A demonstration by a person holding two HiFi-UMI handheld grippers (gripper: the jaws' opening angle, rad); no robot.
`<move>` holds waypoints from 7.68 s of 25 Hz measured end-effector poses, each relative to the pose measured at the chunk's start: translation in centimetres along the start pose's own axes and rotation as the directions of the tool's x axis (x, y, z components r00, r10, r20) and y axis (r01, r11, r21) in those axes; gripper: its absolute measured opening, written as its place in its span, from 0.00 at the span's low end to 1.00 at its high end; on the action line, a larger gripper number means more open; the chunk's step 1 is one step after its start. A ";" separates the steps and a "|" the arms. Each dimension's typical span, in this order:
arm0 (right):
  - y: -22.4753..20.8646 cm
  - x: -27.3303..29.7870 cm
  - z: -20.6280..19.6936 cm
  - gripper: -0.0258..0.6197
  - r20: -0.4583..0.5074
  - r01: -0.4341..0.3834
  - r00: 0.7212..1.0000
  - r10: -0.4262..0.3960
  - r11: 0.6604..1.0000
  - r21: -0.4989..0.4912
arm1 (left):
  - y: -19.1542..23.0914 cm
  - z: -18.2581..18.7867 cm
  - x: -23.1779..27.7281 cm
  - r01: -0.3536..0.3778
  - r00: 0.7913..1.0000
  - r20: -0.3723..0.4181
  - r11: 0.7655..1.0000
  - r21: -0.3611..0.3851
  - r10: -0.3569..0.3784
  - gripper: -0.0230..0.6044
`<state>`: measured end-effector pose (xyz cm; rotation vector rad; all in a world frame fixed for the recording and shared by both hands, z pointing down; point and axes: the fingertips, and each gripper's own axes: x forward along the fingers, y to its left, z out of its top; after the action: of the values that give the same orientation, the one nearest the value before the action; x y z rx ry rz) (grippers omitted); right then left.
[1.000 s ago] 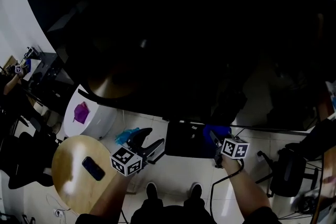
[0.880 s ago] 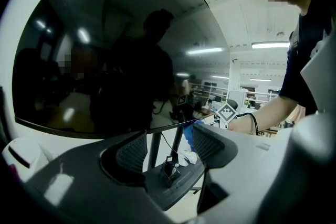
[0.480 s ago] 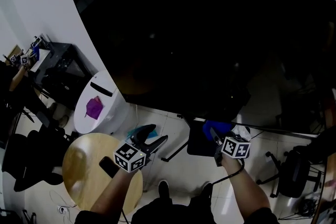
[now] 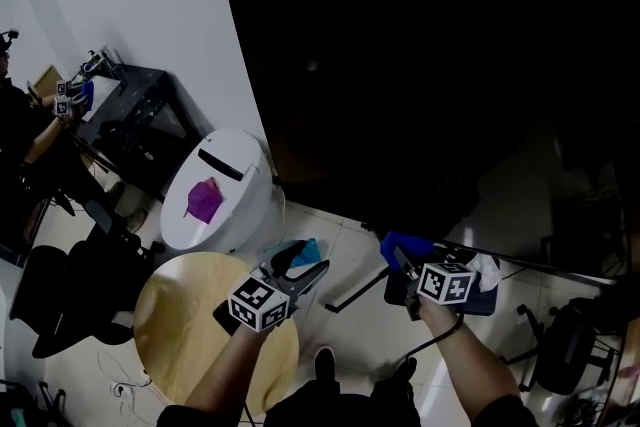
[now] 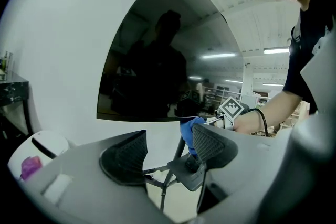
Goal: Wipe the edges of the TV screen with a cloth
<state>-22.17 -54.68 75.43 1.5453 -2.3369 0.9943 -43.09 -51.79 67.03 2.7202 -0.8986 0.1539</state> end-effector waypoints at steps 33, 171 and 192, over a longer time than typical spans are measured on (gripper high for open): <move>22.3 19.0 -0.2 0.38 -0.130 -0.313 0.943 0.306 0.949 -0.031 | 10.9 -2.7 -3.7 -0.176 0.973 -0.107 0.959 0.223 0.203 0.56; 34.0 -39.1 45.2 0.46 0.548 0.062 0.611 0.571 0.656 -0.752 | -2.6 67.8 -10.1 -0.152 0.850 -0.068 0.367 0.918 0.523 0.32; 26.6 -46.2 45.4 0.46 0.563 0.054 0.581 0.587 0.663 -0.747 | -13.3 66.6 -2.7 -0.070 0.839 -0.134 0.347 0.935 0.528 0.32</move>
<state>-14.81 -41.06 7.20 1.3635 -3.0060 -0.7977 -36.30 -59.19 -0.17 3.0599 -1.4949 1.7781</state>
